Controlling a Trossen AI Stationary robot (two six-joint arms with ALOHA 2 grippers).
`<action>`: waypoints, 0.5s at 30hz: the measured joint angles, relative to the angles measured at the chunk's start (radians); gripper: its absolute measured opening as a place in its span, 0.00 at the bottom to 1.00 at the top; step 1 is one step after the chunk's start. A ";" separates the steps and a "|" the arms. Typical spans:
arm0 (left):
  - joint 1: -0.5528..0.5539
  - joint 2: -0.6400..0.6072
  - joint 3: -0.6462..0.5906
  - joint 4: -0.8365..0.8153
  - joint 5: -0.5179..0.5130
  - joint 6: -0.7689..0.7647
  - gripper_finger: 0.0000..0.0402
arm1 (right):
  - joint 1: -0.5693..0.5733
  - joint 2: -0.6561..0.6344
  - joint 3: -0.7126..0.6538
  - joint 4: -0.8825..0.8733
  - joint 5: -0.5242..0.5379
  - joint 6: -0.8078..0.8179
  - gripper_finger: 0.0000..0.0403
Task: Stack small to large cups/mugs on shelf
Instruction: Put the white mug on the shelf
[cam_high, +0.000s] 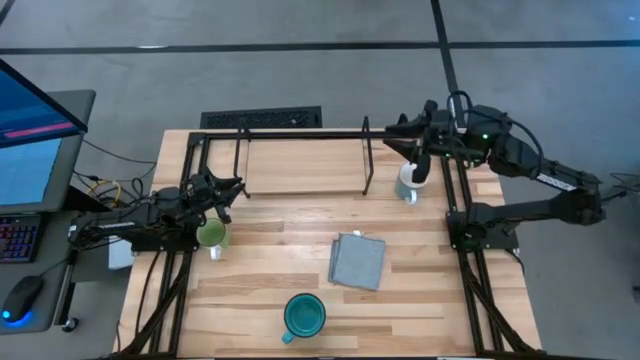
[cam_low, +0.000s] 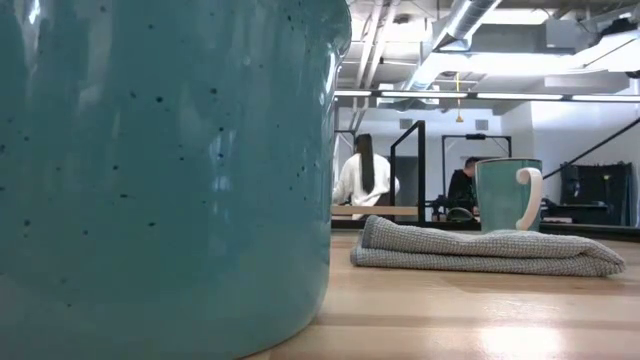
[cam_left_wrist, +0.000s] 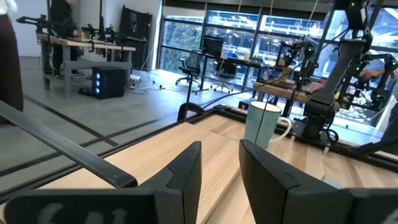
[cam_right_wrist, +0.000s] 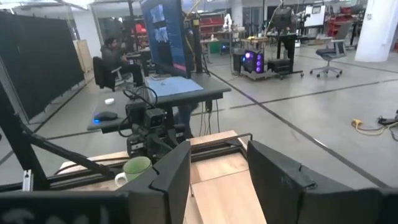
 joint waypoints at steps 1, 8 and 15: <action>0.000 0.000 0.000 0.000 0.000 0.002 0.24 | 0.000 0.011 0.010 -0.007 0.000 0.000 0.45; 0.000 0.000 0.000 0.040 0.019 -0.037 0.24 | 0.008 0.060 0.036 -0.009 -0.012 0.014 0.45; 0.000 0.000 0.001 0.221 0.044 -0.042 0.24 | 0.013 0.092 0.036 -0.011 -0.011 0.008 0.45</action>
